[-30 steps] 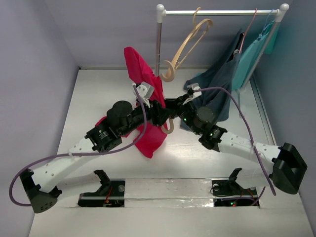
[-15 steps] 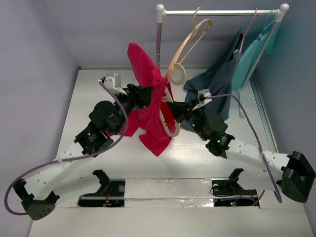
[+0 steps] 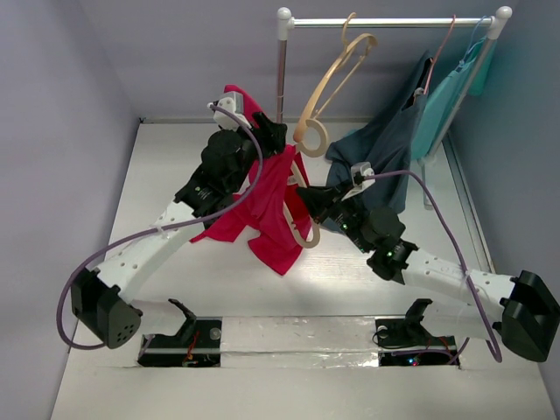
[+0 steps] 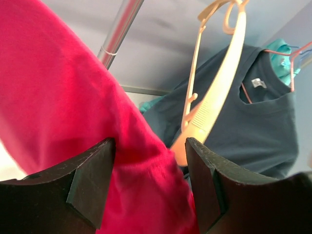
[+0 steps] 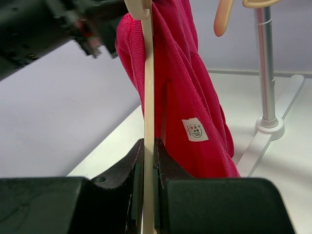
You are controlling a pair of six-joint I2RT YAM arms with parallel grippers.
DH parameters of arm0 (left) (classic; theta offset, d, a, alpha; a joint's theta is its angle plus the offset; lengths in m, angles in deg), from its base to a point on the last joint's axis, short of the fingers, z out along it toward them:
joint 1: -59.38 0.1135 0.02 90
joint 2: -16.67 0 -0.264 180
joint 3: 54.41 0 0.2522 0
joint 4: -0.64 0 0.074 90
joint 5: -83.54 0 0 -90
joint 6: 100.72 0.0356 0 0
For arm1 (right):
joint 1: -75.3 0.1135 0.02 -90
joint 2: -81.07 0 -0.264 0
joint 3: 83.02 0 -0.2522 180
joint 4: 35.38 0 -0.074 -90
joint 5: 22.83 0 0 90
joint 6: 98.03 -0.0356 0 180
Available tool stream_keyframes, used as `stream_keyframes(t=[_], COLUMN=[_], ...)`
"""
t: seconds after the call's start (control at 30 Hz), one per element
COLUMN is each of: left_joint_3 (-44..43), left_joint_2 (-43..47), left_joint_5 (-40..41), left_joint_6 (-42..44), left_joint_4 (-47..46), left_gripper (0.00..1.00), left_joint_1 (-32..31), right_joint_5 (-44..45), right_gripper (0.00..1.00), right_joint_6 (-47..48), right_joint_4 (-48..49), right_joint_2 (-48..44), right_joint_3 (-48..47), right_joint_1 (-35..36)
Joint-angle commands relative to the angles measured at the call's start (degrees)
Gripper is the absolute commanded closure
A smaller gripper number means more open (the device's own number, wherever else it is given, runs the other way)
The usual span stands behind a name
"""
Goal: Place the t-shirt on the hanger
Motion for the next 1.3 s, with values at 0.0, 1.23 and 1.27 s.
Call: stream_keyframes(t=[0.0, 1.23, 1.27], left_joint_3=[-3.0, 19.7, 19.7], left_joint_2=[-0.7, 6.8, 6.7], left_joint_5=[-2.4, -1.1, -1.3], left_joint_6=[-1.6, -10.1, -10.2], left_joint_4=[-4.9, -17.9, -18.0], left_gripper=[0.44, 0.73, 0.74], left_joint_1=[1.1, 0.6, 0.6], right_joint_5=[-1.9, 2.9, 2.6], right_gripper=[1.00, 1.00, 1.00], right_joint_6=[0.0, 8.9, 9.4], right_joint_4=[6.1, 4.5, 4.5], right_joint_2=[-0.8, 11.6, 11.7], right_joint_3=[-1.1, -10.6, -10.8], right_joint_1=[-0.1, 9.3, 9.3])
